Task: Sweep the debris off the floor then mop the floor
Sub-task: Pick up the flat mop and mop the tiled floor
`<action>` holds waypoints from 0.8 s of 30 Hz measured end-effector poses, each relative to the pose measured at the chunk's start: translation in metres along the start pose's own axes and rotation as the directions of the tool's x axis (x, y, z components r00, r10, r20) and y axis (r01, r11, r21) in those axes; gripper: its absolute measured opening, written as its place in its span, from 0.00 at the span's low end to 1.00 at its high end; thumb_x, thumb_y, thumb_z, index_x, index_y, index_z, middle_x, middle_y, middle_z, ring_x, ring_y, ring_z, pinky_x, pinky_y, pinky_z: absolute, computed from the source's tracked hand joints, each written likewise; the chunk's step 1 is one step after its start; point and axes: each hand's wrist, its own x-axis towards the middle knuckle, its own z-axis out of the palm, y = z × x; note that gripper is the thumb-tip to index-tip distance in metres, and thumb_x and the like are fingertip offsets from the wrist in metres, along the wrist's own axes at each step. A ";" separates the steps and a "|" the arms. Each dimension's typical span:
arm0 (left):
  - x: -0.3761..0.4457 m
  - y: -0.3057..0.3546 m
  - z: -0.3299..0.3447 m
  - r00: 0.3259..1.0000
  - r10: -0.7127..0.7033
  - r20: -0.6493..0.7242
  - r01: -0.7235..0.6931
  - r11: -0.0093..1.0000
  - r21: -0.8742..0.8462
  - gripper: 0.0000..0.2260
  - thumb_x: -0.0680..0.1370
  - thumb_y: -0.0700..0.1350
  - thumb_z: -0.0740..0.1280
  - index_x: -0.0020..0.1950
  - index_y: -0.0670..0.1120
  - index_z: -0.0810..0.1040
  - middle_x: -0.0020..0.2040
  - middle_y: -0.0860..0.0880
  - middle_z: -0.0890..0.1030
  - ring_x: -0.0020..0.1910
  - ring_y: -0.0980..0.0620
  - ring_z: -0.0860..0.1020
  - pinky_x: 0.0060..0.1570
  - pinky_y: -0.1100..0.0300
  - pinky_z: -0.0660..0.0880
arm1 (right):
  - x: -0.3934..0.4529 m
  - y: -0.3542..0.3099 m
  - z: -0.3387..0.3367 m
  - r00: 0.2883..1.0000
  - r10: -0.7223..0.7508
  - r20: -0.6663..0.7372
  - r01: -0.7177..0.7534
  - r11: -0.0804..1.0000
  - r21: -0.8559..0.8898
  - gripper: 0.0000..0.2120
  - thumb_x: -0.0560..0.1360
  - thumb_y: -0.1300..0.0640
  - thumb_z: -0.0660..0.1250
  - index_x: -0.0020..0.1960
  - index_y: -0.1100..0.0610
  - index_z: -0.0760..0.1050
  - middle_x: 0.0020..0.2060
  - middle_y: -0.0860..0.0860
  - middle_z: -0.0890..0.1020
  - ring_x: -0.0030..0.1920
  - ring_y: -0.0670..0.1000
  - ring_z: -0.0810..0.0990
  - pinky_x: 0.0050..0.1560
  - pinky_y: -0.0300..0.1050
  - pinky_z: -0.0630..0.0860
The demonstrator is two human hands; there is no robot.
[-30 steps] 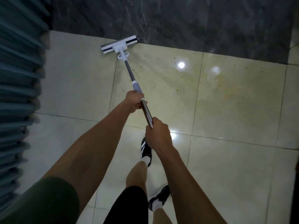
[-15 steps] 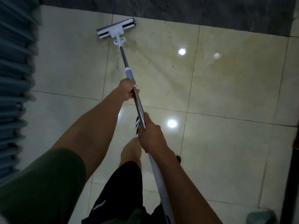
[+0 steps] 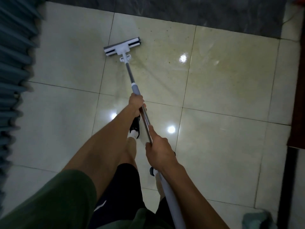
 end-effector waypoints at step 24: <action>0.202 0.286 -0.104 0.997 0.063 -0.049 -0.065 0.997 -0.031 0.05 0.82 0.38 0.66 0.57 0.40 0.74 0.41 0.42 0.77 0.34 0.45 0.79 0.37 0.50 0.78 | 0.279 -0.232 -0.055 0.998 -0.058 0.034 0.061 0.994 -0.090 0.34 0.80 0.64 0.59 0.81 0.48 0.49 0.44 0.53 0.77 0.38 0.51 0.79 0.39 0.45 0.78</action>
